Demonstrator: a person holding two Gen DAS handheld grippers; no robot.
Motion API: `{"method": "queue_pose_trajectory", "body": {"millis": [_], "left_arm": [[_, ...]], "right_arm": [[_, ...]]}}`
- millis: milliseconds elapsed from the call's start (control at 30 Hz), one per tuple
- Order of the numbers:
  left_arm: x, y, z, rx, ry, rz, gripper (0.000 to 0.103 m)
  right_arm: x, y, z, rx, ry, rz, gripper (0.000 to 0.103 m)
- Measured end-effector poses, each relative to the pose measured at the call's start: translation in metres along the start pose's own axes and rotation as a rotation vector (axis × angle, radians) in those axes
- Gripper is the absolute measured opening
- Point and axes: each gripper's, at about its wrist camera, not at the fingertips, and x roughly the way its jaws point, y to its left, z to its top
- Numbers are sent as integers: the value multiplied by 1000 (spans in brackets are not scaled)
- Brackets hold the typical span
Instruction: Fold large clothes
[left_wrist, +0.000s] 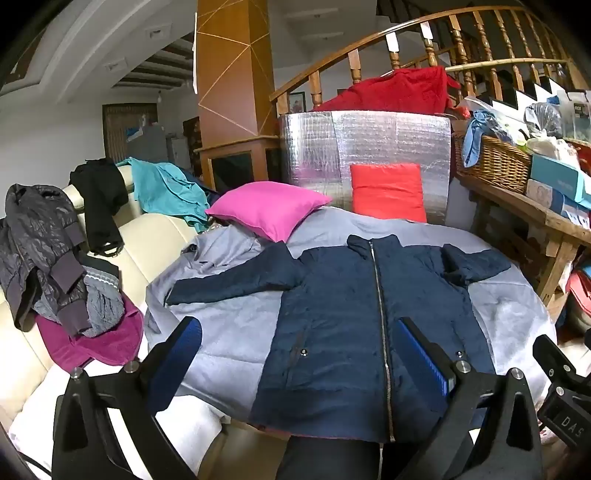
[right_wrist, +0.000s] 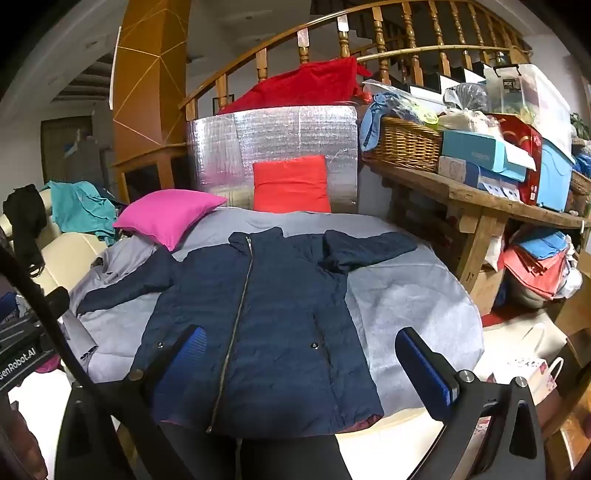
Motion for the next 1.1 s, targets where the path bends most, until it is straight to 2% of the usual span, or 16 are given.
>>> {"method": "queue_pose_trajectory", "body": {"millis": [267, 300, 533, 1100], "left_arm": [[2, -1, 6, 8, 24, -14, 102], [0, 7, 4, 5, 14, -13, 102], [-5, 2, 1, -1, 1, 4, 102], [4, 6, -4, -6, 10, 7, 102]], "right_arm": [[3, 1, -4, 6, -2, -6, 103], [5, 3, -6, 4, -1, -7, 103], [3, -1, -3, 19, -2, 3, 103], [8, 1, -5, 15, 13, 11, 103]]}}
